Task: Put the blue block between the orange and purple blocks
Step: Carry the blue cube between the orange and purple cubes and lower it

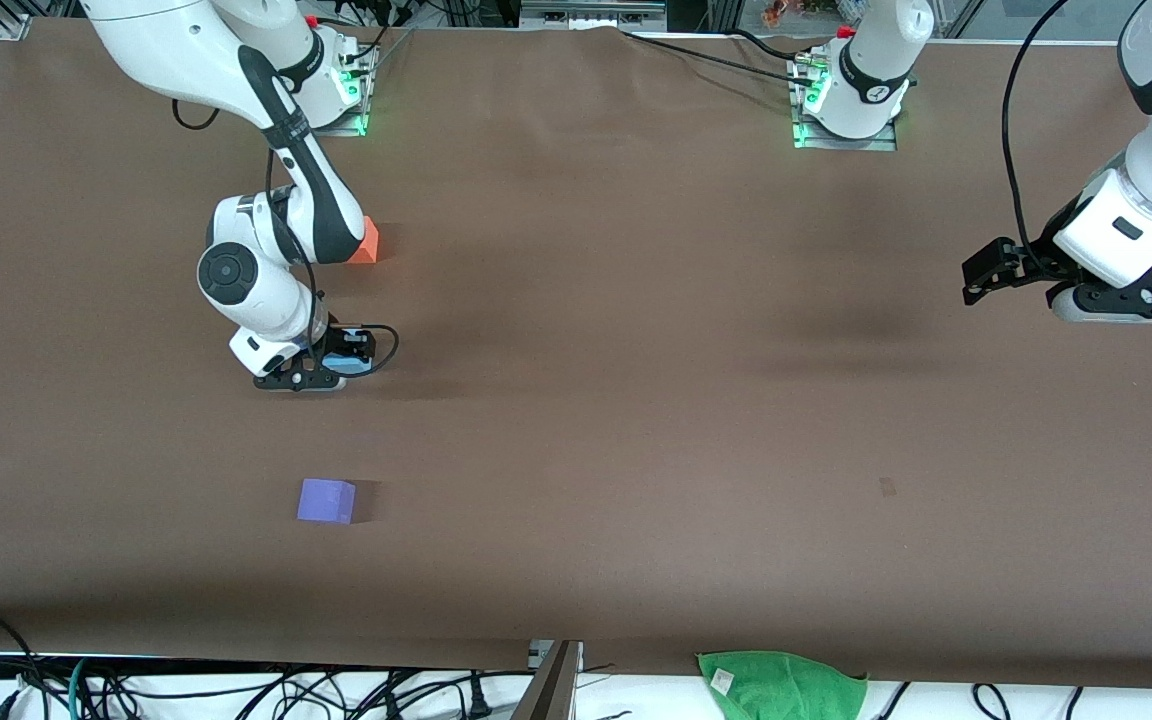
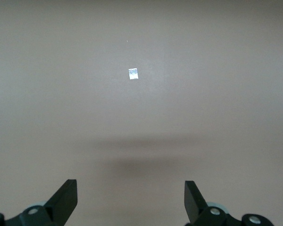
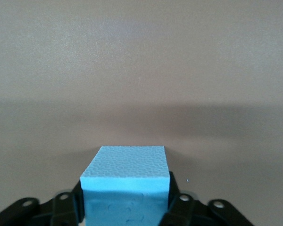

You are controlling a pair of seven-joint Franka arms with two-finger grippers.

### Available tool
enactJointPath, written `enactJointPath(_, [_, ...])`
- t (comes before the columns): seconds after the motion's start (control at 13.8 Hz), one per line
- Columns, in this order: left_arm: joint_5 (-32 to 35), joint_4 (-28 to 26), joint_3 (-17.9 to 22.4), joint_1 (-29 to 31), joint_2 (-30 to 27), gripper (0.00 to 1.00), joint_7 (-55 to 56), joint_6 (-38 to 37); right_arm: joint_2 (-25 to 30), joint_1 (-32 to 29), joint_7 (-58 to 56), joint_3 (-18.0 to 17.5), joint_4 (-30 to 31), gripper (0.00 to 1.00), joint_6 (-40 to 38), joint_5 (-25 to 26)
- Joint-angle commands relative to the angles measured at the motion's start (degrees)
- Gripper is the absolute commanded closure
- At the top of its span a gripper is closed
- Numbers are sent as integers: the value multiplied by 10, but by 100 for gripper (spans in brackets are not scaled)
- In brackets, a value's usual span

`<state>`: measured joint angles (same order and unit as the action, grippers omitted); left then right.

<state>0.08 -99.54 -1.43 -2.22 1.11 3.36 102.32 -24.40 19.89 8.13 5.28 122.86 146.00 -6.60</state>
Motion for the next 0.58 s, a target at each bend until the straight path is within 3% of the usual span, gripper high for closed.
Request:
enactJointPath(0.0, [8, 5, 4, -5, -1, 0, -8, -4, 15, 2, 1, -2, -25, 0, -18, -10])
enactJointPath(0.29, [8, 5, 4, -5, -1, 0, -6, -4, 42, 3, 29, -3, -179, 0, -253, 0])
enactJointPath(0.51, [8, 5, 4, -5, -1, 0, -6, -4, 88, 1, 24, 8, -240, 0, -347, 1])
